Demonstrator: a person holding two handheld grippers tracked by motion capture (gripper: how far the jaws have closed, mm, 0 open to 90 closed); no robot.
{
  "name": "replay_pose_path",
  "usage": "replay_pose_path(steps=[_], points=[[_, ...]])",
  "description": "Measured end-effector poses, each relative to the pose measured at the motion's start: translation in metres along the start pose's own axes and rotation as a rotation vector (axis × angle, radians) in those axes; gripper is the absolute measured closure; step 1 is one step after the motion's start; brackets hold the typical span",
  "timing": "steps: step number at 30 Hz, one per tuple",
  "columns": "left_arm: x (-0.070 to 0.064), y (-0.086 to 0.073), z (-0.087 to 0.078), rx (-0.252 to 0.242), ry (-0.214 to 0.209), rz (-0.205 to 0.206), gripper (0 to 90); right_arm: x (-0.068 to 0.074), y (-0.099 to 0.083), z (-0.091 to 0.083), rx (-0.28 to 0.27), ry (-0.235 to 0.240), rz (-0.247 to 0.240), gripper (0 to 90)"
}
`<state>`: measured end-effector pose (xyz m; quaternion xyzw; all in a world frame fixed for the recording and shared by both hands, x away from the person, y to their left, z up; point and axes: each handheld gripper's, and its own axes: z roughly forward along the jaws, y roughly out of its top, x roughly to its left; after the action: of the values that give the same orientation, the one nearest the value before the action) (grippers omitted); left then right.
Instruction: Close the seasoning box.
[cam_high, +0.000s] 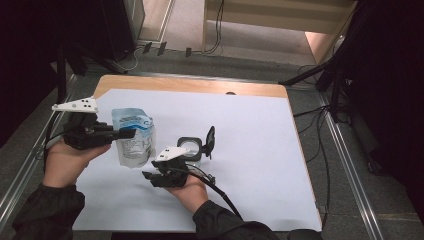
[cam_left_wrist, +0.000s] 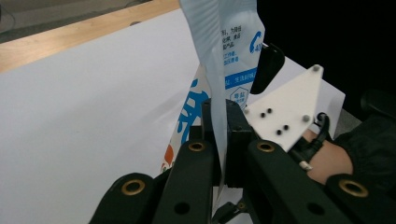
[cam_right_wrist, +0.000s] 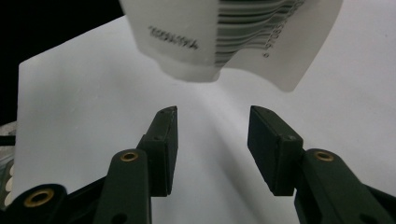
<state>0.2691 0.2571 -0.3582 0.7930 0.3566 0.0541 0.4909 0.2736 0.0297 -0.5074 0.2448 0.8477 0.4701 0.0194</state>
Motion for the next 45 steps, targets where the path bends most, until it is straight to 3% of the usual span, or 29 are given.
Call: replay_pose_path(steps=[4,11,18,25,29,35,43,44,45], points=[[-0.011,0.001,-0.001,0.008,-0.009,0.012,90.0,-0.002,0.002,0.006,-0.013,0.005,0.030,53.6],[-0.020,-0.001,-0.004,0.012,-0.021,0.006,90.0,-0.004,0.002,0.011,-0.015,-0.019,0.023,53.6],[-0.020,-0.003,-0.001,0.015,-0.019,-0.015,90.0,-0.002,0.003,0.012,-0.021,-0.005,0.019,54.2],[-0.019,-0.003,0.004,0.001,-0.018,-0.033,90.0,0.005,0.003,0.008,-0.024,-0.010,-0.032,56.4],[-0.020,-0.003,0.007,0.001,-0.009,-0.008,88.9,0.006,0.003,0.008,-0.013,-0.007,-0.038,56.5],[-0.019,-0.004,0.019,0.045,-0.025,-0.001,82.3,0.013,-0.001,0.010,0.016,0.008,-0.056,57.3],[-0.009,-0.009,0.028,0.019,-0.082,-0.051,79.5,0.016,-0.004,0.006,0.006,0.015,-0.066,57.2],[-0.009,-0.009,0.028,0.017,-0.073,-0.054,80.0,0.016,-0.004,0.005,0.005,0.022,-0.067,57.2],[-0.009,-0.009,0.029,0.019,-0.075,-0.063,86.4,0.018,-0.004,0.003,0.008,0.026,-0.070,56.1]])
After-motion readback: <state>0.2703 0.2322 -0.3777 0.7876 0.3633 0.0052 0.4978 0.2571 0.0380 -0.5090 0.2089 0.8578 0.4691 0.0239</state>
